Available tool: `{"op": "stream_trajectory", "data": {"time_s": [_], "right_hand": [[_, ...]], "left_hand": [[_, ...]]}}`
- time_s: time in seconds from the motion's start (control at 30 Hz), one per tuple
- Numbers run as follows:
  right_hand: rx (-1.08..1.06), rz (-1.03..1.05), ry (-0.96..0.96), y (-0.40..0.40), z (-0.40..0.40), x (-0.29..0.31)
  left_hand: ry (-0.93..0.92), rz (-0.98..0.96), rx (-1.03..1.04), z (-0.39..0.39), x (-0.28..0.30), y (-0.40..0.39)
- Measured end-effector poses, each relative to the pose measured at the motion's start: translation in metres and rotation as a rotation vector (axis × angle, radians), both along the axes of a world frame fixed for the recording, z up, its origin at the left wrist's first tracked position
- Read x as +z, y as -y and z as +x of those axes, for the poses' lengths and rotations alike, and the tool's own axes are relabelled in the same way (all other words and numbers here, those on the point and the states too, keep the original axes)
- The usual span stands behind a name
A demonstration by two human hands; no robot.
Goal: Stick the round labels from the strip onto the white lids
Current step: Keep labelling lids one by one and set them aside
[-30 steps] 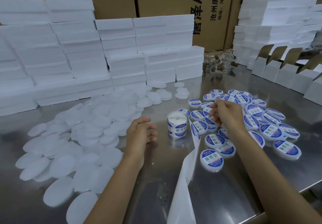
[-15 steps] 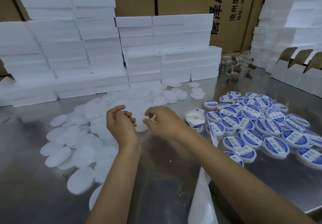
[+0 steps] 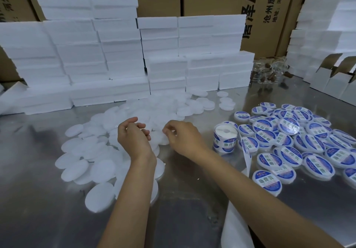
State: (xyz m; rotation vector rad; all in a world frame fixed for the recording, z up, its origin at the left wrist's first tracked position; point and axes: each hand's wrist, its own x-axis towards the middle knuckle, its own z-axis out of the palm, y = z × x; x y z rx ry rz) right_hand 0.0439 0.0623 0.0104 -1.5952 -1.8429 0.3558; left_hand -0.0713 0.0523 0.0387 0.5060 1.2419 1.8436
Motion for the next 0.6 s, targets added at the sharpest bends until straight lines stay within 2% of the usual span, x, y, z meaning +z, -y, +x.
{"op": "stream_trajectory", "data": {"time_s": [0.1, 0.2, 0.3, 0.37, 0.43, 0.5, 0.6], "right_hand": [[-0.048, 0.124, 0.115, 0.006, 0.006, 0.005], [-0.1, 0.219, 0.028, 0.016, 0.014, 0.016], [-0.093, 0.348, -0.075, 0.029, 0.024, 0.03], [-0.054, 0.38, -0.041, 0.041, 0.03, 0.033], [0.006, 0.38, 0.035, 0.055, 0.037, 0.031], [0.072, 0.395, 0.103, 0.069, 0.044, 0.026], [0.124, 0.456, 0.178, 0.078, 0.057, 0.02]], "left_hand": [[-0.015, -0.005, -0.039, -0.001, 0.0, 0.002], [-0.048, -0.066, -0.169, 0.001, 0.002, 0.002], [-0.029, -0.109, -0.491, 0.008, 0.004, 0.008], [0.025, -0.069, -0.732, 0.017, 0.004, 0.013], [0.154, -0.007, -0.887, 0.025, 0.005, 0.017], [0.225, 0.034, -0.935, 0.033, 0.007, 0.02], [0.202, 0.064, -0.93, 0.041, 0.002, 0.024]]}}
